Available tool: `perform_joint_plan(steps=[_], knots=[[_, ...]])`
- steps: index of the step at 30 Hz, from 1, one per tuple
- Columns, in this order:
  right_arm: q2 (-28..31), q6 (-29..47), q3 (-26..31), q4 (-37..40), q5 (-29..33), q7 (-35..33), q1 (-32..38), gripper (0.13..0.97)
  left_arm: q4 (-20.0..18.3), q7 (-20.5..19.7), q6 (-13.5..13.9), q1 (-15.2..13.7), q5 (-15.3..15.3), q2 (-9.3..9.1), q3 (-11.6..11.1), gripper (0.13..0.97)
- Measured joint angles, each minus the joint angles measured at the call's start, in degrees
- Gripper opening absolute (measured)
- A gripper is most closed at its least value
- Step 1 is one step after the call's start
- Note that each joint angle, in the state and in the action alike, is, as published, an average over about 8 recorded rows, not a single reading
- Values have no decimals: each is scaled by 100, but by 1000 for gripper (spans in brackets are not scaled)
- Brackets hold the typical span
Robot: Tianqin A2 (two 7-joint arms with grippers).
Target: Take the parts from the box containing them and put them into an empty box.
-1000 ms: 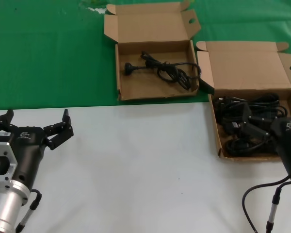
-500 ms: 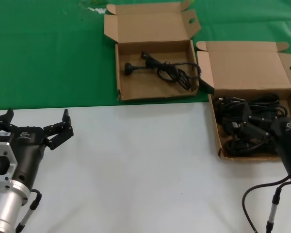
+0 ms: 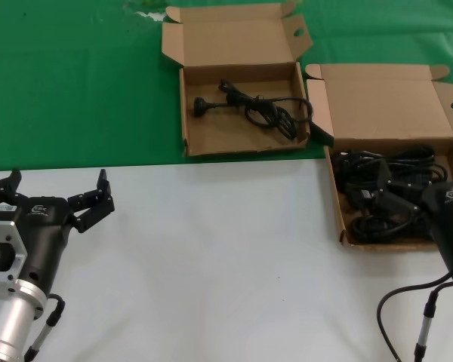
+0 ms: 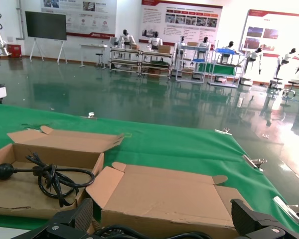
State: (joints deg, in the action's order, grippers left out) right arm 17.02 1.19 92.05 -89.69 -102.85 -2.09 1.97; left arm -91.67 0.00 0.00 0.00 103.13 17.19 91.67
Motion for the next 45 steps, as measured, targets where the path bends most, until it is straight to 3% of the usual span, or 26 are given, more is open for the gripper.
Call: perform_joint_plan(steps=[45], knots=[[0, 0, 0, 0, 0, 0, 0, 966, 0, 0, 0, 0, 0, 0, 0, 966]])
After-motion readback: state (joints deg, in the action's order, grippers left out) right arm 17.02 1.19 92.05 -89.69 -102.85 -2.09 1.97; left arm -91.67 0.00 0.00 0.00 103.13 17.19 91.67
